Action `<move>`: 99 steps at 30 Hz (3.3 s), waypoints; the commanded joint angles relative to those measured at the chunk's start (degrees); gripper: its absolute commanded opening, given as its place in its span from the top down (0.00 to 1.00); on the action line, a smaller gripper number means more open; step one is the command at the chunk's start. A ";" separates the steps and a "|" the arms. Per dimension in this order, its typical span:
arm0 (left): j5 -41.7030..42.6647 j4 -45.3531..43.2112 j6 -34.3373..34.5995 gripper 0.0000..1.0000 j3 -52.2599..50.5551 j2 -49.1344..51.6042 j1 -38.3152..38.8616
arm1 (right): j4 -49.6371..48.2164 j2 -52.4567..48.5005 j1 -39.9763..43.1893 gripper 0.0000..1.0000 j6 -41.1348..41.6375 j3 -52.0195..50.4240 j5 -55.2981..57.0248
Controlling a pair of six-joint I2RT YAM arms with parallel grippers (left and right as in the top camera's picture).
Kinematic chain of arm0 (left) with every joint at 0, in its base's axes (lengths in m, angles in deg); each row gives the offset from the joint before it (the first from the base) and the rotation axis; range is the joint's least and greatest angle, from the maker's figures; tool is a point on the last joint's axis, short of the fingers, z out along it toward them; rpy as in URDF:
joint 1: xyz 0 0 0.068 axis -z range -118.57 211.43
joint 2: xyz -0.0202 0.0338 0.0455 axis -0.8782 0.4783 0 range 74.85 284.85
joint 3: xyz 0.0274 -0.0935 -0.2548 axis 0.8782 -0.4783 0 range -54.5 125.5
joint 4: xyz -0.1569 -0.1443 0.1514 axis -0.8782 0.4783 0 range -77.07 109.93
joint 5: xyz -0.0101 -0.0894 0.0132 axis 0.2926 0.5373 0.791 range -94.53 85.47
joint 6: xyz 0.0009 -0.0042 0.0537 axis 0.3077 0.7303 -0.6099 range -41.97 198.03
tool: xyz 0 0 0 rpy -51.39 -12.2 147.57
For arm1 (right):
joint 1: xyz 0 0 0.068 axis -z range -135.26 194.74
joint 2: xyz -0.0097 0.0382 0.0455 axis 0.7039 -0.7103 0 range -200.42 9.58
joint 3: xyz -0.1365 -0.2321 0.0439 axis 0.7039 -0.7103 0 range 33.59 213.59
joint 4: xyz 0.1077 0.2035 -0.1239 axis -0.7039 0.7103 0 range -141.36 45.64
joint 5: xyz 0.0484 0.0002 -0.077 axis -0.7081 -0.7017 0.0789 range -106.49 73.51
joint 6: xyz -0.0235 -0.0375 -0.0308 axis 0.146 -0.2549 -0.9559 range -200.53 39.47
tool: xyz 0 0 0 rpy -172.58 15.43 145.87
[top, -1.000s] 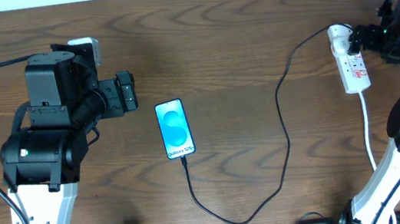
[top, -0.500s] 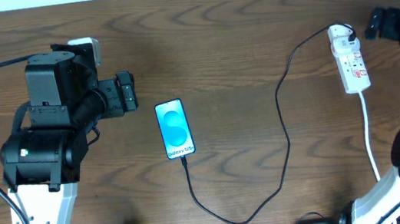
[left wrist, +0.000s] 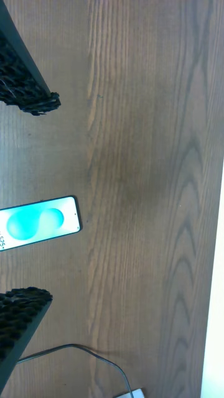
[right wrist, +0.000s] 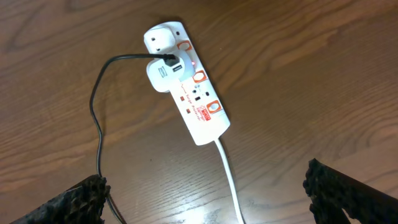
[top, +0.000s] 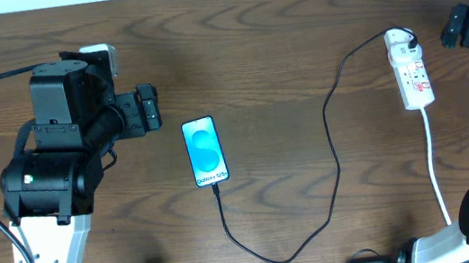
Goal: Plug charger to phone and switch on socket
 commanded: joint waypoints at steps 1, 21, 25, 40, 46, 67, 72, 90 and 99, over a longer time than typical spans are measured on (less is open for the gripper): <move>-0.52 0.15 -0.94 0.09 0.68 0.13 -0.13 | 0.22 0.57 -0.09 0.01 0.57 1.05 0.09; -0.55 0.15 -0.94 0.09 0.68 0.13 -0.13 | 0.24 0.57 -0.09 0.01 0.57 1.01 0.09; -0.52 0.15 -0.94 0.09 0.68 0.11 -0.13 | 0.22 0.57 -0.09 0.01 0.57 1.01 0.09; -0.52 0.15 -0.94 0.09 0.68 0.13 -0.13 | 0.22 0.57 -0.09 0.01 0.57 1.03 0.09; -0.55 0.17 -0.96 0.09 0.68 0.11 0.07 | 0.22 0.57 -0.09 0.01 0.57 1.01 0.09; -2.05 0.17 -0.98 0.09 -1.03 -8.07 0.07 | 0.22 0.57 -0.09 0.01 0.57 1.01 0.09; -2.19 0.15 -0.98 0.09 -2.99 -10.36 0.07 | 0.22 0.57 -0.09 0.01 0.57 1.01 0.09; -3.13 -5.25 -0.98 0.09 -11.04 -17.18 0.07 | 0.22 0.57 -0.09 0.01 0.57 1.01 0.09; -3.13 -14.69 -0.98 0.09 -21.42 -24.06 0.07 | 0.22 0.57 -0.09 0.01 0.57 1.01 0.09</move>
